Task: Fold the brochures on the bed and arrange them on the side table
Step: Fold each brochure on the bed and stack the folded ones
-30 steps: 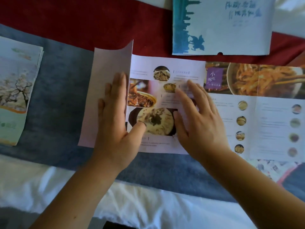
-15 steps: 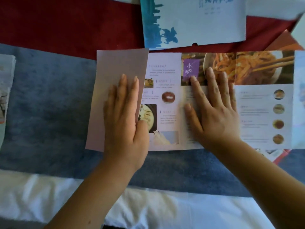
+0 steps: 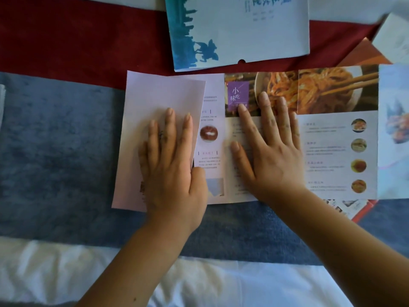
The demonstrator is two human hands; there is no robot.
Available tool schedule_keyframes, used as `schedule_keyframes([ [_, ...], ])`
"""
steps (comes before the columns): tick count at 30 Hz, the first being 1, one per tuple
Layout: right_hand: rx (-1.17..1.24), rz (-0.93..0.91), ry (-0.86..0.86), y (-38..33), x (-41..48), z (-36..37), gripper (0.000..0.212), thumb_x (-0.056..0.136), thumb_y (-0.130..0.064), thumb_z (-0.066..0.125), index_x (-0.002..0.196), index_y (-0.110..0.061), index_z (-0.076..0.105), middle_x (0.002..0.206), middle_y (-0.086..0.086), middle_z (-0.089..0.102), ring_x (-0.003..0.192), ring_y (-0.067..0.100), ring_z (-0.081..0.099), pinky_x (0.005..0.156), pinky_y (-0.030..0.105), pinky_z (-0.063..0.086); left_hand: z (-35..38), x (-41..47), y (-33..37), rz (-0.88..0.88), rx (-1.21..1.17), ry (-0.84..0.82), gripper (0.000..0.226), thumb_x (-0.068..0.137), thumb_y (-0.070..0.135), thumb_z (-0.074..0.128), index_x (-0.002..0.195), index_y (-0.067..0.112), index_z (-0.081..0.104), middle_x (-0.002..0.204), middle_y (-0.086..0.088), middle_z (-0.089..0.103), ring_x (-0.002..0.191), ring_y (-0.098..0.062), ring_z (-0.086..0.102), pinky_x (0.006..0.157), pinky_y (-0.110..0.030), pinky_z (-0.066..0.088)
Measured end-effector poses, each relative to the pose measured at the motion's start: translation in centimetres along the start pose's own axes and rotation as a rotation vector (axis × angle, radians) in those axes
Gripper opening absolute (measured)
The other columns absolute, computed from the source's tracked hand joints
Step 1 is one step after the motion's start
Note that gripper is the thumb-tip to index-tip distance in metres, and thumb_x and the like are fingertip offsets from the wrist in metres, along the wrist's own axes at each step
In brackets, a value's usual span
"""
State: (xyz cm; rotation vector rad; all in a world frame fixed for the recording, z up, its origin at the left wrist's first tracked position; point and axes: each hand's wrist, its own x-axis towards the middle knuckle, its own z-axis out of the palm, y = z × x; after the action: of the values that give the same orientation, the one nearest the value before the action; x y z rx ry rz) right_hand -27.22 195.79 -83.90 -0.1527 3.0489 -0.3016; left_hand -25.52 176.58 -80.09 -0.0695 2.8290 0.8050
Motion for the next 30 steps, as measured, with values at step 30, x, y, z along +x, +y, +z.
schedule_keyframes([
  [30, 0.035, 0.029, -0.005, 4.4, -1.6, -2.2, 0.065, 0.106, -0.052, 0.04, 0.162, -0.019, 0.034, 0.171, 0.011, 0.02, 0.16, 0.035, 0.005, 0.129, 0.055, 0.001, 3.5, 1.1, -1.1, 0.138, 0.443, 0.042, 0.066, 0.106, 0.049, 0.025, 0.165, 0.021, 0.015, 0.172, -0.009, 0.008, 0.159, -0.032, 0.006, 0.126, -0.052, 0.009],
])
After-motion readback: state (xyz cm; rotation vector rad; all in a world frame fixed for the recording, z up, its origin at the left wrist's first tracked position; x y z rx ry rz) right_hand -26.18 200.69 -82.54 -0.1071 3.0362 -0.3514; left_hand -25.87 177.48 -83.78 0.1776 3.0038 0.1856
